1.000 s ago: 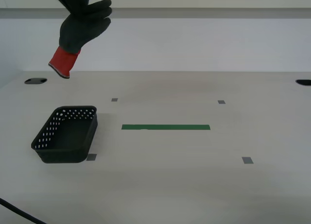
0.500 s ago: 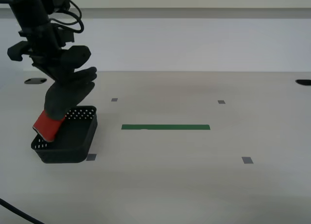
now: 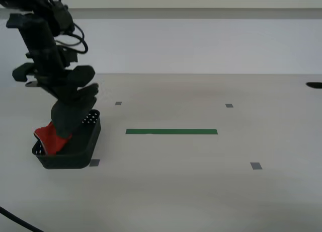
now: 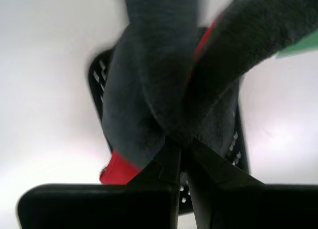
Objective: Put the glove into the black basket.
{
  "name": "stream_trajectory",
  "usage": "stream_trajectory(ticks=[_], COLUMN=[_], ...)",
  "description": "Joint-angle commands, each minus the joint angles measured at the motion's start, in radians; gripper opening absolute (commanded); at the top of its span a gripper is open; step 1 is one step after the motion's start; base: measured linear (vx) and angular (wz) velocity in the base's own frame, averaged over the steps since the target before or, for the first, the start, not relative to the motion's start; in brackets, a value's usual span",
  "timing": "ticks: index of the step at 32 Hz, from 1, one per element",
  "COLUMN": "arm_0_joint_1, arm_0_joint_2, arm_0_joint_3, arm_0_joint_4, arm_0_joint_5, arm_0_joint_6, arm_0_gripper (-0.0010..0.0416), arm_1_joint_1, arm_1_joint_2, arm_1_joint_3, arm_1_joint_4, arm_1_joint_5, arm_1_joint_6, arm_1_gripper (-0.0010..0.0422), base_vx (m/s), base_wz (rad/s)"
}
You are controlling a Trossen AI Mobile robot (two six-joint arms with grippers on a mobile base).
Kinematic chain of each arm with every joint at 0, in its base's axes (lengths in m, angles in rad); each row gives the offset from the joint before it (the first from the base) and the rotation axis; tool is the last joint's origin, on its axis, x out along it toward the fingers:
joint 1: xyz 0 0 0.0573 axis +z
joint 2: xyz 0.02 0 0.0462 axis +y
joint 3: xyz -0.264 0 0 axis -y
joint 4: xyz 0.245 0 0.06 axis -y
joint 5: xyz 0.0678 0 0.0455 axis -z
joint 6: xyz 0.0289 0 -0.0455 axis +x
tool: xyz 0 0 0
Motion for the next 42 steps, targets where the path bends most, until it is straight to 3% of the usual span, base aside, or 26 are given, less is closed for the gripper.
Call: stream_trajectory(ticks=[1, 9, 11, 13, 14, 15, 16, 18, 22, 26, 28, 36, 42], arm_0_joint_1=[0.000, 0.000, 0.000, 0.000, 0.000, 0.001, 0.001, 0.000, 0.000, 0.001, 0.000, 0.000, 0.001], arm_0_joint_2=[0.000, 0.003, 0.002, 0.002, 0.002, 0.002, 0.002, 0.002, 0.002, 0.002, 0.002, 0.002, 0.002], arm_0_joint_3=[0.001, 0.001, 0.001, 0.001, 0.001, 0.001, 0.001, 0.001, 0.001, 0.001, 0.001, 0.001, 0.001], arm_0_joint_4=[0.003, 0.004, 0.004, 0.004, 0.004, 0.004, 0.004, 0.004, 0.004, 0.004, 0.004, 0.004, 0.004], arm_0_joint_5=[0.002, 0.002, 0.002, 0.002, 0.002, 0.002, 0.002, 0.002, 0.002, 0.002, 0.002, 0.002, 0.002], arm_0_joint_6=[0.000, 0.000, 0.000, 0.000, 0.000, 0.000, 0.000, 0.000, 0.000, 0.000, 0.000, 0.000, 0.000], arm_0_gripper=[0.0001, 0.0001, 0.0001, 0.0001, 0.0001, 0.0000, 0.0001, 0.0001, 0.0001, 0.0001, 0.0001, 0.0001, 0.0001], arm_1_joint_1=[0.001, 0.002, 0.003, 0.003, 0.003, 0.004, 0.003, 0.003, 0.003, 0.003, 0.003, 0.003, 0.003], arm_1_joint_2=[0.017, 0.020, 0.020, 0.020, 0.020, 0.020, 0.020, 0.020, 0.020, 0.020, 0.020, 0.020, 0.020], arm_1_joint_3=[0.003, 0.003, 0.003, 0.003, 0.003, 0.003, 0.003, 0.003, 0.003, 0.003, 0.003, 0.003, 0.003], arm_1_joint_4=[0.013, 0.011, 0.002, -0.018, -0.020, -0.025, -0.027, -0.030, -0.034, -0.036, -0.035, -0.032, -0.029], arm_1_joint_5=[0.000, 0.000, 0.000, 0.000, 0.000, 0.000, 0.000, 0.000, 0.000, 0.000, 0.000, 0.000, 0.000], arm_1_joint_6=[-0.002, -0.008, -0.010, -0.016, -0.017, -0.017, -0.017, -0.017, -0.018, -0.018, -0.018, -0.017, -0.017], arm_1_gripper=[0.0000, 0.0005, 0.0030, 0.0096, 0.0109, 0.0168, 0.0198, 0.0229, 0.0253, 0.0220, 0.0166, 0.0028, -0.0001], base_vx=[0.000, 0.000, 0.000, 0.000, 0.000, 0.000, 0.000, 0.000, 0.000, 0.000, 0.000, 0.000, 0.000], base_wz=[0.000, 0.000, 0.000, 0.000, 0.000, 0.000, 0.000, 0.000, 0.000, 0.000, 0.000, 0.000, 0.000])
